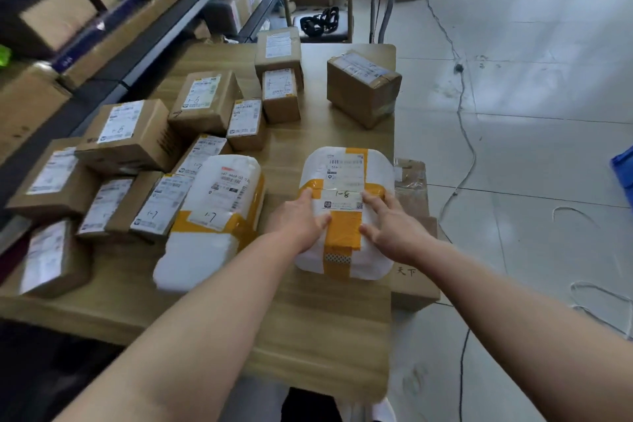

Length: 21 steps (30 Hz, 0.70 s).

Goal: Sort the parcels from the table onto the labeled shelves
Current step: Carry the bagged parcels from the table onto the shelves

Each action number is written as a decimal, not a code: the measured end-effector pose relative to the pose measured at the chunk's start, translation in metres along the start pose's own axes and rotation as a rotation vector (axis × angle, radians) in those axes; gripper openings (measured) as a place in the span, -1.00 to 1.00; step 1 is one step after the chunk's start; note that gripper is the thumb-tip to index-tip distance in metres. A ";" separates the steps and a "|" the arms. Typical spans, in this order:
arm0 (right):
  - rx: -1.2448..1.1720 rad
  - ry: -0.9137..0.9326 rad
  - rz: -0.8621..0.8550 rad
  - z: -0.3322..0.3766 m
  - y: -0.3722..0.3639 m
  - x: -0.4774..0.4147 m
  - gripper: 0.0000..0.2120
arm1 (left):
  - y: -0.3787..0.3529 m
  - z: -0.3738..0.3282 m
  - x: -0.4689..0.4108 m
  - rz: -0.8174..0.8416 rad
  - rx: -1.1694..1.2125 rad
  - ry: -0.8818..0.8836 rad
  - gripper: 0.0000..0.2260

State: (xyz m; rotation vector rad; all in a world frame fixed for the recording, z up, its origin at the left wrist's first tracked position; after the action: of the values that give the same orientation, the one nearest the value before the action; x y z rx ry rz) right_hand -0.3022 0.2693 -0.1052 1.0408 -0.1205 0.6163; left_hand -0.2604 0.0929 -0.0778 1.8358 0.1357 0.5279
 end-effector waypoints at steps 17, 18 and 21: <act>-0.227 0.068 0.021 -0.013 -0.042 0.063 -0.43 | -0.054 0.028 0.083 0.116 0.546 0.170 -0.36; -0.242 0.065 0.017 -0.014 -0.044 0.065 -0.44 | -0.058 0.029 0.085 0.119 0.569 0.176 -0.38; -0.284 0.088 -0.018 -0.016 -0.041 0.069 -0.47 | -0.060 0.029 0.088 0.107 0.578 0.177 -0.40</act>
State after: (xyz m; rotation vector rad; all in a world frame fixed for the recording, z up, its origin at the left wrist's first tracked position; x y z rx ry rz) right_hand -0.2265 0.2969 -0.1188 0.7384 -0.1174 0.6086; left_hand -0.1594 0.1180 -0.1150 2.3636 0.3391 0.7851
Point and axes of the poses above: each hand's wrist, its own x-axis away from the middle knuckle, its own y-axis out of the back of the hand, z = x × y, the point moved 9 cm from there along -x, towards the middle knuckle
